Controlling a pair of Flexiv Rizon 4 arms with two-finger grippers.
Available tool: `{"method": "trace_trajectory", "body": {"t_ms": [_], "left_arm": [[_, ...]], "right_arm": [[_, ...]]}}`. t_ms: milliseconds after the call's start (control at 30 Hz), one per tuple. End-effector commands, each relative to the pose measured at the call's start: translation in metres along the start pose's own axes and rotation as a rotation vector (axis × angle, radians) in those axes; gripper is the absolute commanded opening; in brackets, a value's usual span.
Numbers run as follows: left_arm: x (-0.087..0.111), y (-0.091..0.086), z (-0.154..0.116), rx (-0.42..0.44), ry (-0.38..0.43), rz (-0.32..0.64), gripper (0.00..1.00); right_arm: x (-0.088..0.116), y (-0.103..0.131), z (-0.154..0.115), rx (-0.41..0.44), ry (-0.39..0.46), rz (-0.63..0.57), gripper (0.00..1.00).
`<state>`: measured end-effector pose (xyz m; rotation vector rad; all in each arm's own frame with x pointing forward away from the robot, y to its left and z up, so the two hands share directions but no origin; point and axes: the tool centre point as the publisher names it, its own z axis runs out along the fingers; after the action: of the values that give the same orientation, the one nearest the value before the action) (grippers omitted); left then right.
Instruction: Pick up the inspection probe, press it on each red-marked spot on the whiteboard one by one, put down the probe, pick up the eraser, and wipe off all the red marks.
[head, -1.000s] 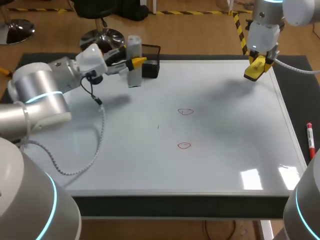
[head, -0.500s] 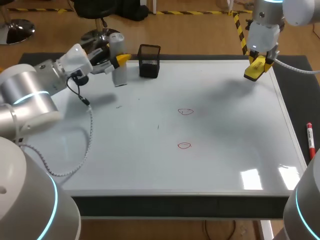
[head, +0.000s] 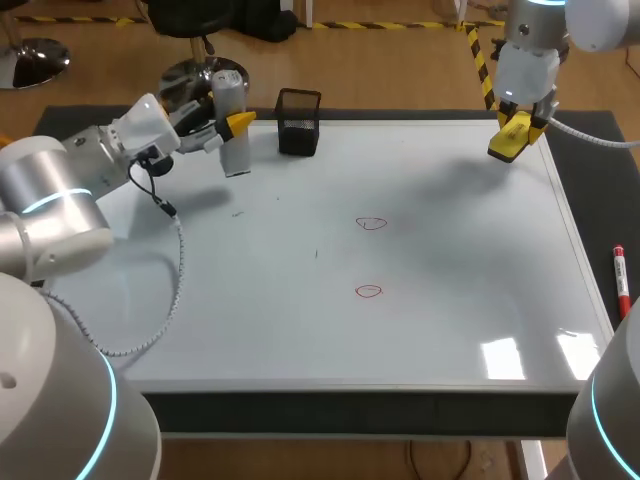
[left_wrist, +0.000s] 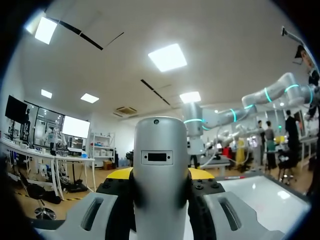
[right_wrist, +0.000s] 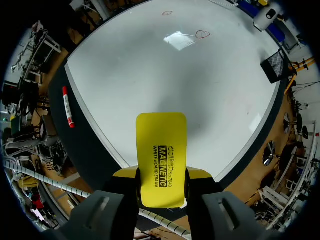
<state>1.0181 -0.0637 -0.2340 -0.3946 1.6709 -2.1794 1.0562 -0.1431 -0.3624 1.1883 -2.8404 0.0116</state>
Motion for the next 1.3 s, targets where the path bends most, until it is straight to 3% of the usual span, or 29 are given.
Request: {"method": "trace_trajectory", "body": {"t_ms": [33, 400, 967, 1300], "left_arm": [[0.000, -0.001, 0.001, 0.000, 0.000, 0.000, 0.00], [0.000, -0.001, 0.001, 0.000, 0.000, 0.000, 0.00], [0.000, -0.001, 0.001, 0.000, 0.000, 0.000, 0.00], [0.000, -0.001, 0.001, 0.000, 0.000, 0.000, 0.00]], "right_arm": [[0.000, -0.001, -0.001, 0.002, 0.004, -0.002, 0.00], [-0.004, 0.007, -0.001, 0.004, -0.001, -0.019, 0.00], [-0.051, 0.118, -0.022, 0.089, -0.002, -0.325, 0.00], [-0.071, 0.179, -0.014, 0.049, -0.029, -0.437, 0.00]]}}
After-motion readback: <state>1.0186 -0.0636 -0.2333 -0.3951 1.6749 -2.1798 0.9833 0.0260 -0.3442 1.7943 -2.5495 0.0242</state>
